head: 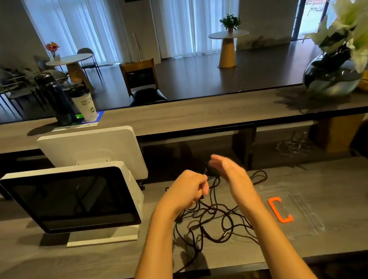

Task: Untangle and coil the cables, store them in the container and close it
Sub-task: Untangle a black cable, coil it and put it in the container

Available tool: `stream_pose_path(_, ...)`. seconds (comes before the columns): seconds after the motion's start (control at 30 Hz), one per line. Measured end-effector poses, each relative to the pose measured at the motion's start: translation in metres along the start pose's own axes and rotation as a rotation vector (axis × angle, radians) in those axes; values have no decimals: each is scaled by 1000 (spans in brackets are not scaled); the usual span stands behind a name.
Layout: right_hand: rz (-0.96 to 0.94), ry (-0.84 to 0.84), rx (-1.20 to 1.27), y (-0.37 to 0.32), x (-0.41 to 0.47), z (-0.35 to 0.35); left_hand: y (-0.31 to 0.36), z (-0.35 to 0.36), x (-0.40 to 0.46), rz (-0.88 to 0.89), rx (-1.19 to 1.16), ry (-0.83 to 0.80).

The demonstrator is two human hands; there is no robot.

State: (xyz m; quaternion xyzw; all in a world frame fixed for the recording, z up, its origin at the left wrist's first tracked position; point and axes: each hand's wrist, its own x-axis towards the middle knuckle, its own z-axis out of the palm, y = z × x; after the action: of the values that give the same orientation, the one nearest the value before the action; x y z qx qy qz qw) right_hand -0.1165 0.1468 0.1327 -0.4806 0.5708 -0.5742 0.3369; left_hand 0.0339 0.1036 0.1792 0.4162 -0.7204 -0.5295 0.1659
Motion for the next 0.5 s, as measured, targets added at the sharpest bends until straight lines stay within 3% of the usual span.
stream_pose_path(0.1,110,-178,-32,10,-10,0,3,-2,-8,48,-37,-10)
stream_pose_path(0.23,65,-90,-25,12,-19,-4,-3,-8,-17,12,-39,-108)
stream_pose_path(0.37,-12,-257,-4,8,-24,-6,-7,-2,-26,6,-90,-191)
stream_pose_path(0.5,23,-274,-30,8,-32,-7,-13,-4,-30,19,-78,-203)
